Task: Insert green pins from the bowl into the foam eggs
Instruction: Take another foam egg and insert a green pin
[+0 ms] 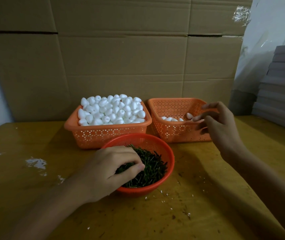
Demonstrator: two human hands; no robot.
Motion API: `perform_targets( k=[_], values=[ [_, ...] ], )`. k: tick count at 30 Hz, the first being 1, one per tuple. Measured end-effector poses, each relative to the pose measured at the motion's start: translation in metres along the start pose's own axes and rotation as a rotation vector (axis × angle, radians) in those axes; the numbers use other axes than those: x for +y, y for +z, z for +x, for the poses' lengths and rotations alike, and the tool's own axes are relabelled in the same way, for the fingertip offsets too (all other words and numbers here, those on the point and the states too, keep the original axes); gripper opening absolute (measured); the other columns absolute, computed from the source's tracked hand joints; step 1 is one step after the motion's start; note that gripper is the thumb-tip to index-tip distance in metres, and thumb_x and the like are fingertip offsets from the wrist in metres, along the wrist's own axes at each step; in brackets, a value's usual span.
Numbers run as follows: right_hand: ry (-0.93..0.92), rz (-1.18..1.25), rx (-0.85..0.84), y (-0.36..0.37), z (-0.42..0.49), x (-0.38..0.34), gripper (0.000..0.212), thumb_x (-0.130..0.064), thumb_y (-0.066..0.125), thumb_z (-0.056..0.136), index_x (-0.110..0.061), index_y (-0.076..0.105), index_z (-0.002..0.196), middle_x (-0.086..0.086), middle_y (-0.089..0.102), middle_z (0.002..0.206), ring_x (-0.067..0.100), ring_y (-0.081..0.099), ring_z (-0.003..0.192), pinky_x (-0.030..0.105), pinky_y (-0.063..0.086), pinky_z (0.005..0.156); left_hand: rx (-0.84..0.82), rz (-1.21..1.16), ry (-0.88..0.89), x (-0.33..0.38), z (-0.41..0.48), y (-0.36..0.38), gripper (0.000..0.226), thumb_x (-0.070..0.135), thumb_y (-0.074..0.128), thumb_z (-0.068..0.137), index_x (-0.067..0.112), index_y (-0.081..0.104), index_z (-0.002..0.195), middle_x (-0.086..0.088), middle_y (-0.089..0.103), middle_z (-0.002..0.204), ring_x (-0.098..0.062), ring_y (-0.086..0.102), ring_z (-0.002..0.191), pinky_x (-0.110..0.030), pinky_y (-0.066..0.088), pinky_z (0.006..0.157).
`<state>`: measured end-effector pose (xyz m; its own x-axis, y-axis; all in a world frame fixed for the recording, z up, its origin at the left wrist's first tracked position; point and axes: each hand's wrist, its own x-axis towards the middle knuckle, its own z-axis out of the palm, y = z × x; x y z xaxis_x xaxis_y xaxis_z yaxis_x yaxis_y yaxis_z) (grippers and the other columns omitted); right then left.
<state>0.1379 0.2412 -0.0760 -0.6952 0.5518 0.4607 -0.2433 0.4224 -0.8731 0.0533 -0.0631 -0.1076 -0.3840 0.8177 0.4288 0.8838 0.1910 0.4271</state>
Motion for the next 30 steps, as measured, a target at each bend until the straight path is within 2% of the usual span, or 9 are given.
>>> perform_targets(
  k=[3, 6, 8, 11, 14, 18, 26, 28, 30],
  values=[
    [-0.211, -0.162, -0.244, 0.024, -0.021, -0.021, 0.031, 0.001, 0.044, 0.103, -0.022, 0.059, 0.116, -0.005, 0.074, 0.097, 0.017, 0.071, 0.087, 0.027, 0.058, 0.071, 0.016, 0.017, 0.009, -0.001, 0.0, 0.001, 0.047, 0.065, 0.038, 0.104, 0.036, 0.074, 0.106, 0.022, 0.07, 0.108, -0.003, 0.067, 0.107, -0.032, 0.053, 0.087],
    [-0.411, -0.462, -0.595, 0.05, -0.051, -0.034, 0.027, -0.024, 0.045, 0.103, -0.023, 0.061, 0.125, -0.012, 0.07, 0.111, 0.005, 0.065, 0.104, 0.027, 0.052, 0.089, 0.07, -0.006, 0.011, -0.006, -0.001, 0.003, 0.028, 0.058, 0.047, 0.103, 0.043, 0.06, 0.123, 0.026, 0.065, 0.119, -0.003, 0.064, 0.114, -0.027, 0.054, 0.087],
    [-0.473, -0.716, -0.726, 0.062, -0.066, -0.031, 0.031, -0.041, 0.04, 0.107, -0.026, 0.052, 0.132, -0.004, 0.068, 0.11, 0.014, 0.063, 0.101, 0.039, 0.048, 0.092, 0.114, -0.044, -0.017, -0.009, -0.003, 0.003, 0.034, 0.059, 0.052, 0.099, 0.046, 0.048, 0.13, 0.026, 0.059, 0.127, -0.005, 0.061, 0.12, -0.033, 0.056, 0.09],
    [-0.529, -0.938, -0.795, 0.067, -0.073, -0.028, 0.039, -0.048, 0.025, 0.109, -0.027, 0.058, 0.113, -0.007, 0.065, 0.1, 0.014, 0.056, 0.095, 0.041, 0.04, 0.096, 0.15, -0.031, -0.024, -0.008, -0.003, 0.003, 0.041, 0.057, 0.055, 0.097, 0.045, 0.043, 0.134, 0.027, 0.053, 0.131, -0.006, 0.056, 0.128, -0.038, 0.054, 0.095],
    [-0.546, -0.948, -0.825, 0.067, -0.071, -0.027, 0.042, -0.045, 0.024, 0.11, -0.028, 0.062, 0.107, -0.011, 0.065, 0.104, 0.011, 0.052, 0.097, 0.04, 0.038, 0.096, 0.127, 0.031, 0.01, -0.006, 0.0, 0.003, 0.037, 0.055, 0.052, 0.099, 0.046, 0.044, 0.135, 0.028, 0.051, 0.13, -0.004, 0.054, 0.129, -0.032, 0.053, 0.096],
    [-0.547, -0.946, -0.811, 0.068, -0.072, -0.027, 0.034, -0.044, 0.028, 0.11, -0.029, 0.057, 0.103, -0.009, 0.062, 0.1, 0.014, 0.051, 0.095, 0.041, 0.038, 0.092, 0.099, 0.068, 0.022, -0.006, 0.001, 0.002, 0.032, 0.054, 0.048, 0.101, 0.042, 0.051, 0.131, 0.027, 0.051, 0.128, -0.002, 0.054, 0.127, -0.027, 0.051, 0.096],
    [-0.506, -0.964, -0.803, 0.07, -0.075, -0.029, 0.035, -0.043, 0.027, 0.111, -0.026, 0.058, 0.11, -0.008, 0.061, 0.101, 0.013, 0.051, 0.097, 0.038, 0.035, 0.094, 0.114, 0.028, -0.056, -0.006, -0.001, 0.001, 0.044, 0.065, 0.049, 0.095, 0.052, 0.042, 0.136, 0.033, 0.047, 0.138, 0.004, 0.048, 0.134, -0.032, 0.05, 0.104],
    [-0.495, -0.976, -0.806, 0.07, -0.075, -0.03, 0.036, -0.044, 0.026, 0.11, -0.027, 0.057, 0.116, -0.007, 0.063, 0.105, 0.014, 0.052, 0.099, 0.039, 0.036, 0.096, 0.121, 0.032, -0.089, -0.005, 0.0, 0.0, 0.052, 0.073, 0.046, 0.092, 0.056, 0.037, 0.141, 0.037, 0.041, 0.143, 0.01, 0.045, 0.133, -0.031, 0.048, 0.104],
    [-0.493, -0.991, -0.803, 0.071, -0.077, -0.03, 0.037, -0.045, 0.025, 0.11, -0.029, 0.056, 0.121, -0.007, 0.063, 0.107, 0.015, 0.052, 0.101, 0.039, 0.036, 0.096, 0.167, 0.065, -0.105, -0.009, 0.004, -0.003, 0.067, 0.08, 0.04, 0.092, 0.056, 0.028, 0.152, 0.038, 0.03, 0.154, 0.015, 0.033, 0.14, -0.028, 0.04, 0.106]
  ],
)
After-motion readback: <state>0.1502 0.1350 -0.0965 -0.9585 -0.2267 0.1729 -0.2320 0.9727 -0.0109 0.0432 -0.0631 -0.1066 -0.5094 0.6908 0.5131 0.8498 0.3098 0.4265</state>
